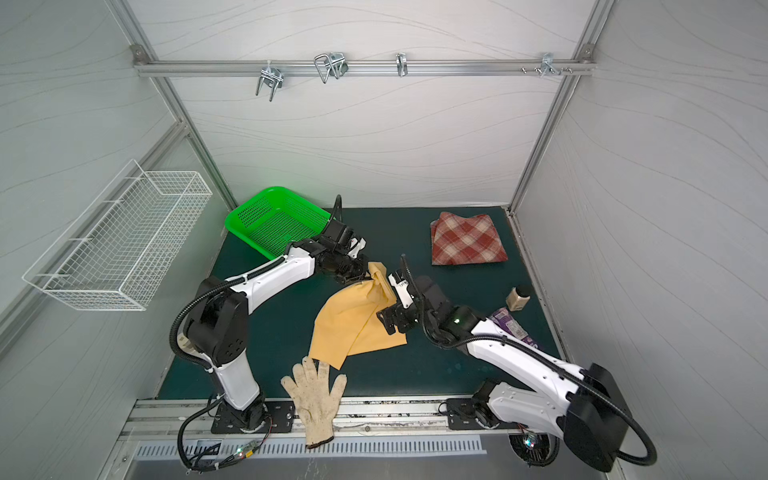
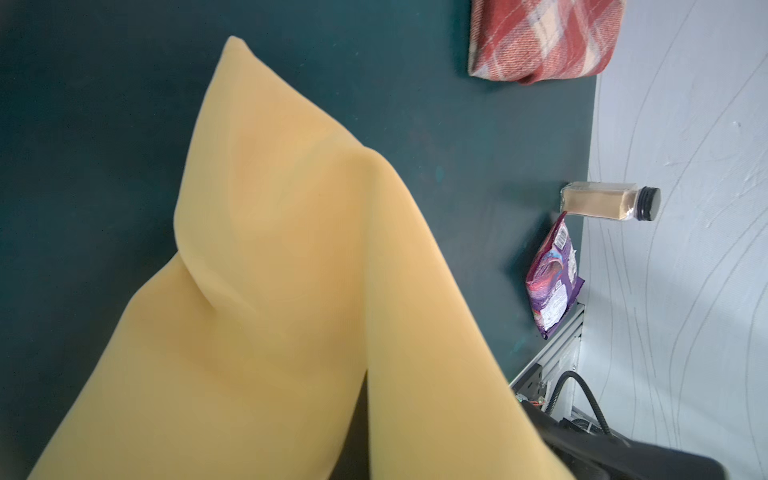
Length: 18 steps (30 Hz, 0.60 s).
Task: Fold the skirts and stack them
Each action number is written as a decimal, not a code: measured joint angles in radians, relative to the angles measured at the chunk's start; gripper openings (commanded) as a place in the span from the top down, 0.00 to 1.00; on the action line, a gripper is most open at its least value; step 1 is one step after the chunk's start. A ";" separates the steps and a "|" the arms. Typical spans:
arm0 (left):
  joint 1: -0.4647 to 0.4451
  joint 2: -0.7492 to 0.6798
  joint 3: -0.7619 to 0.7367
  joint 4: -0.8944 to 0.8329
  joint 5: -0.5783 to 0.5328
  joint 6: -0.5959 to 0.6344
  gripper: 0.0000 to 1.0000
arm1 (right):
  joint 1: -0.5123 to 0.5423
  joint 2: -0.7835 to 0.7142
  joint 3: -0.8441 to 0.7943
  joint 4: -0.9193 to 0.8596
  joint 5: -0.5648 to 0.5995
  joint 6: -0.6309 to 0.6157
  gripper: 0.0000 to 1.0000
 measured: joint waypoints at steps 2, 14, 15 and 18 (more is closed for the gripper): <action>0.000 0.013 0.021 -0.002 0.000 0.002 1.00 | 0.000 0.074 0.018 0.015 0.039 -0.021 0.09; 0.071 0.155 0.146 -0.001 0.011 0.001 1.00 | -0.006 0.284 0.122 0.088 0.108 -0.030 0.15; 0.086 0.180 0.167 -0.007 0.010 0.002 0.98 | -0.006 0.281 0.122 0.088 0.104 -0.021 0.14; 0.121 0.273 0.267 -0.055 -0.007 0.015 0.85 | -0.006 0.255 0.122 0.083 0.098 0.000 0.13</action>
